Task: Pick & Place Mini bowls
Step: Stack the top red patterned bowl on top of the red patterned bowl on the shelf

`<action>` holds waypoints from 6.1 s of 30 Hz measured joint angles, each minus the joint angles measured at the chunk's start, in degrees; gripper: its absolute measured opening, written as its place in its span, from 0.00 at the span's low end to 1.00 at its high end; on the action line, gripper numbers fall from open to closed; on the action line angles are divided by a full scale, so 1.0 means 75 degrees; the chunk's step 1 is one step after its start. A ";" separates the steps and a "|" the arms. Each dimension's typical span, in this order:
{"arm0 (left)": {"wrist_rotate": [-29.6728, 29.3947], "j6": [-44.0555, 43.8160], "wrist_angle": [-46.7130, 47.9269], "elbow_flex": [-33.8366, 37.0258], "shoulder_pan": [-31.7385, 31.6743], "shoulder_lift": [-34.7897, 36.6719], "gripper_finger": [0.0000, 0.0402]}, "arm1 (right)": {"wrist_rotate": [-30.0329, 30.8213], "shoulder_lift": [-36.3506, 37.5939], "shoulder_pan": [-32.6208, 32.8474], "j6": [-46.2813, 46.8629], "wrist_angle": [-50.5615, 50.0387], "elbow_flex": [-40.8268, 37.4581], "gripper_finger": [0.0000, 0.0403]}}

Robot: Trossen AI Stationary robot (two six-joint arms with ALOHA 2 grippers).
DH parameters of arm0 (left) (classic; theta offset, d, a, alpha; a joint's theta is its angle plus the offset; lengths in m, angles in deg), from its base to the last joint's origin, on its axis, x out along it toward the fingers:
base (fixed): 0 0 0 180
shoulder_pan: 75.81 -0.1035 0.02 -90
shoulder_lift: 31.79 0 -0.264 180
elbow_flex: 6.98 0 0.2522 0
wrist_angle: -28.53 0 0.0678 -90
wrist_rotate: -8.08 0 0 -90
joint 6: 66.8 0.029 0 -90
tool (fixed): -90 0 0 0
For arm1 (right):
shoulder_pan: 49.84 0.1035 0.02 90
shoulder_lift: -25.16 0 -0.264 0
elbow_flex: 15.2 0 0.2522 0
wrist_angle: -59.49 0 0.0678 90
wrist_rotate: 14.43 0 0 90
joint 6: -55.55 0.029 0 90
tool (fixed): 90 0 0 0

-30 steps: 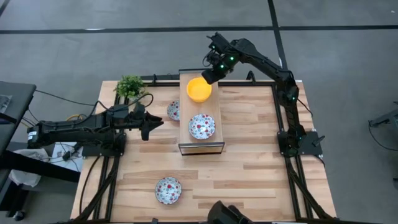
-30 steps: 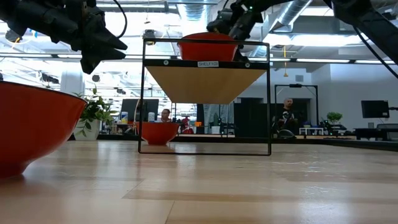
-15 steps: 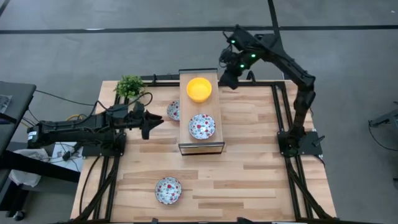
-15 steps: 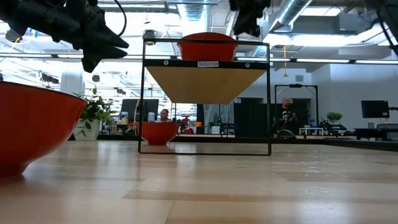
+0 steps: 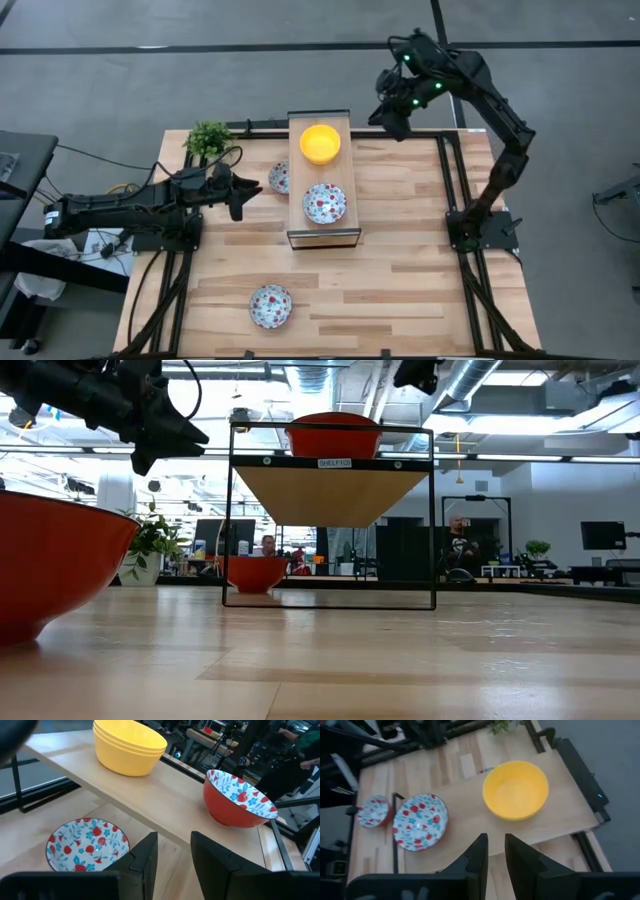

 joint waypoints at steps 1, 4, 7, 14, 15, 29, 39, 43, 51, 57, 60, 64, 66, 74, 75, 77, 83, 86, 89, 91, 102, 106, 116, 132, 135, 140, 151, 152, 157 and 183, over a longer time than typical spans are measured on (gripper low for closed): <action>-0.0004 0.0000 0.0000 0.0000 0.0000 0.0000 0.29 | -0.0146 0.0106 -0.0020 0.0003 0.0167 -0.0224 0.13; -0.0023 0.0000 -0.0003 0.0000 0.0000 0.0000 0.29 | -0.0265 0.0490 -0.0048 0.0153 0.0711 -0.1138 0.13; -0.0023 0.0000 -0.0003 0.0000 0.0000 0.0000 0.29 | -0.0259 0.0919 0.0016 0.0373 0.1451 -0.2328 0.13; -0.0205 0.0000 -0.0006 0.0000 0.0000 0.0000 0.29 | -0.0239 0.2301 0.0125 0.1373 0.3689 -0.5218 0.13; -0.0222 0.0000 -0.0006 0.0000 0.0000 0.0000 0.29 | -0.0219 0.2531 0.0152 0.1557 0.4021 -0.5621 0.13; -0.0340 0.0000 -0.0006 0.0000 0.0002 0.0000 0.29 | 0.1052 0.5827 0.0895 0.3160 0.6052 -0.9245 0.13; -0.0503 -0.0002 -0.0009 0.0000 0.0002 0.0000 0.29 | 0.1799 0.8228 0.1131 0.4296 0.6660 -1.0981 0.13; -0.0699 0.0000 -0.0009 0.0000 0.0000 -0.0002 0.29 | 0.2228 0.9190 0.1328 0.4622 0.6889 -1.1600 0.13; -0.0970 -0.0001 -0.0011 -0.0011 0.0001 -0.0189 0.29 | 0.2852 1.1282 0.1727 0.4948 0.7371 -1.2752 0.13; -0.0970 0.0018 0.0009 -0.0387 0.0000 -0.1007 0.29 | 0.2978 1.2569 0.1756 0.4996 0.7479 -1.3402 0.13; -0.0969 0.0166 0.0085 -0.0642 -0.0098 -0.1493 0.29 | 0.2991 1.2981 0.1756 0.5117 0.7515 -1.3654 0.13; -0.0936 0.0175 0.0148 -0.0968 -0.0408 -0.2009 0.29 | 0.3146 1.2914 0.1756 0.5152 0.7805 -1.3874 0.13; -0.0841 0.0167 0.0299 -0.1160 -0.0595 -0.2191 0.29 | 0.3186 1.2920 0.1758 0.5151 0.8007 -1.4090 0.13; -0.0375 -0.1032 0.1551 -0.1634 -0.1645 -0.2896 0.29 | 0.3218 1.2966 0.1756 0.5074 0.8459 -1.4405 0.13; -0.0154 -0.1231 0.1550 -0.1635 -0.1811 -0.2995 0.29 | 0.3218 1.2971 0.1756 0.5074 0.8501 -1.4402 0.13; 0.0279 -0.1505 0.1563 -0.1635 -0.2103 -0.3262 0.29 | 0.3218 1.2968 0.1755 0.5074 0.8508 -1.4402 0.13; 0.0784 -0.1854 0.1556 -0.1635 -0.2604 -0.3995 0.29 | 0.3212 1.2968 0.1756 0.5143 0.8552 -1.4402 0.13; 0.0941 -0.2026 0.1541 -0.1635 -0.2764 -0.4246 0.29 | 0.3206 1.2968 0.1756 0.5211 0.8586 -1.4402 0.13; 0.1187 -0.2285 0.1483 -0.1647 -0.2871 -0.4455 0.29 | 0.3206 1.2968 0.1756 0.5211 0.8689 -1.4400 0.13; 0.1210 -0.2407 0.1445 -0.1652 -0.2868 -0.4592 0.29 | 0.3209 1.2968 0.1756 0.5211 0.8689 -1.4399 0.13; 0.1218 -0.2471 0.1227 -0.1652 -0.2865 -0.5010 0.29 | 0.3206 1.2968 0.1756 0.5214 0.8689 -1.4396 0.13; 0.1215 -0.2590 0.1195 -0.1652 -0.2865 -0.5026 0.29 | 0.3206 1.2968 0.1756 0.5214 0.8690 -1.4396 0.13; 0.1364 -0.2836 0.0899 -0.1655 -0.2865 -0.5701 0.29 | 0.3177 1.2968 0.1756 0.5215 0.8689 -1.4394 0.13; 0.1443 -0.2871 0.0542 -0.1655 -0.2888 -0.6105 0.29 | 0.3177 1.2968 0.1756 0.5215 0.8689 -1.4394 0.13; 0.1440 -0.2871 0.0517 -0.1655 -0.2920 -0.6105 0.29 | 0.3177 1.2968 0.1756 0.5216 0.8689 -1.4391 0.13; 0.1441 -0.2871 0.0481 -0.1655 -0.2955 -0.6105 0.29 | 0.3177 1.2968 0.1756 0.5217 0.8689 -1.4391 0.13; 0.1419 -0.2871 0.0469 -0.1655 -0.2955 -0.6105 0.23 | 0.3177 1.2968 0.1756 0.5217 0.8689 -1.4391 0.13; 0.1416 -0.2871 0.0466 -0.1655 -0.2955 -0.6105 0.22 | 0.3177 1.2965 0.1756 0.5217 0.8689 -1.4391 0.13; 0.1411 -0.2868 0.0449 -0.1655 -0.2955 -0.6105 0.22 | 0.3177 1.2968 0.1755 0.5217 0.8689 -1.4391 0.13; 0.1431 -0.3045 0.0329 -0.1649 -0.2938 -0.6503 0.22 | 0.3177 1.2968 0.1755 0.5217 0.8689 -1.4391 0.13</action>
